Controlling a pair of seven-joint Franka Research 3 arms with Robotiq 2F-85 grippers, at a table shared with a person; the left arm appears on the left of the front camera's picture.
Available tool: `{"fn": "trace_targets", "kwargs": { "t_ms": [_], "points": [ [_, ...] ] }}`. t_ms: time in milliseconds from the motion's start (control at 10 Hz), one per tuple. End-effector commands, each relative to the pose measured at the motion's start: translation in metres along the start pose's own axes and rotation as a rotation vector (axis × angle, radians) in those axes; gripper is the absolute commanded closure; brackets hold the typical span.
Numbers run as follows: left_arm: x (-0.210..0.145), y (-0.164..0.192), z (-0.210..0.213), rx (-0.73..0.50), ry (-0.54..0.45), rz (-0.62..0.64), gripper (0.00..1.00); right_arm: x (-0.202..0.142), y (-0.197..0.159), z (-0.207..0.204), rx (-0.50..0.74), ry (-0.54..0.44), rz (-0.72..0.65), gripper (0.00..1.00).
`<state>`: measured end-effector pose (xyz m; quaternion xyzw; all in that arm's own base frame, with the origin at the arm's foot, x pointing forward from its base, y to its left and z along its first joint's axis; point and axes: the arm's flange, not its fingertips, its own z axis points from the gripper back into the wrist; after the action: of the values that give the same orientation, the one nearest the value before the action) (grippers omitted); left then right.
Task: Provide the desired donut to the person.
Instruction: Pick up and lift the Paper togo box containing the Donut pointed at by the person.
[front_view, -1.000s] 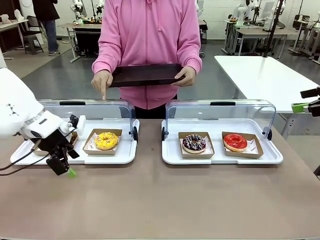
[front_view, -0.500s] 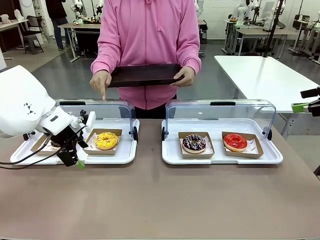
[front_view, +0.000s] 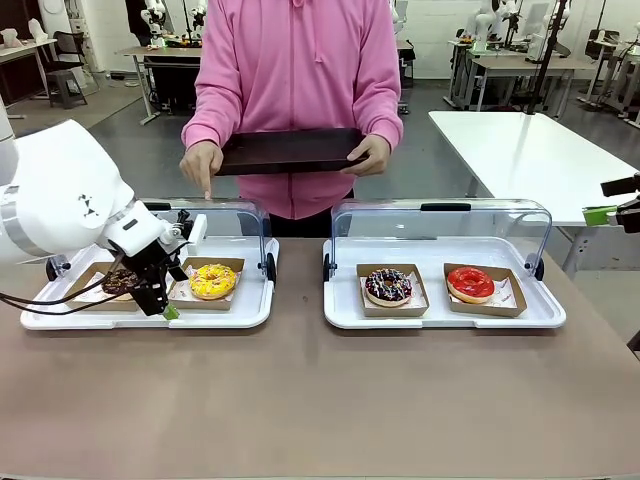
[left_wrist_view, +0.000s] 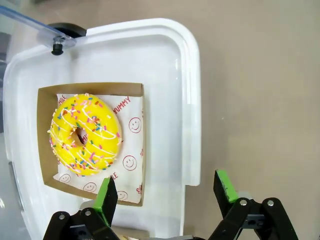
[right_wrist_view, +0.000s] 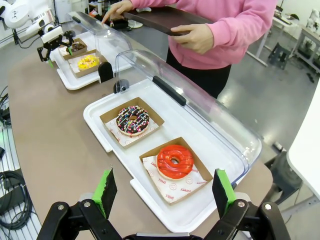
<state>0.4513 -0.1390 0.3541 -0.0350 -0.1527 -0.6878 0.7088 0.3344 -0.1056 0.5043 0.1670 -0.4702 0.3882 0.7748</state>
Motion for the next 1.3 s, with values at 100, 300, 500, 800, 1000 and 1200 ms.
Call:
{"fn": "trace_targets", "kwargs": {
  "t_ms": [100,300,500,800,1000,1200],
  "points": [
    [-0.004,0.014,-0.012,0.017,0.056,0.019,0.0,-0.001,-0.002,-0.003,0.009,-0.021,0.003,0.0],
    [-0.004,0.013,-0.011,0.043,0.072,0.015,0.0,-0.001,-0.002,-0.003,0.009,-0.021,0.003,0.0],
    [-0.004,0.013,-0.013,0.043,0.085,0.02,0.0,-0.001,-0.002,-0.003,0.009,-0.021,0.003,0.0],
    [-0.005,0.016,-0.018,0.068,0.097,0.019,1.0,-0.001,-0.002,-0.003,0.009,-0.021,0.003,0.0],
    [-0.01,0.018,-0.026,0.087,0.116,0.018,1.0,-0.001,-0.002,-0.003,0.009,-0.021,0.003,0.0],
    [-0.016,0.02,-0.037,0.063,0.125,0.029,1.0,-0.001,-0.002,-0.003,0.009,-0.021,0.003,0.0]
  ]
}}
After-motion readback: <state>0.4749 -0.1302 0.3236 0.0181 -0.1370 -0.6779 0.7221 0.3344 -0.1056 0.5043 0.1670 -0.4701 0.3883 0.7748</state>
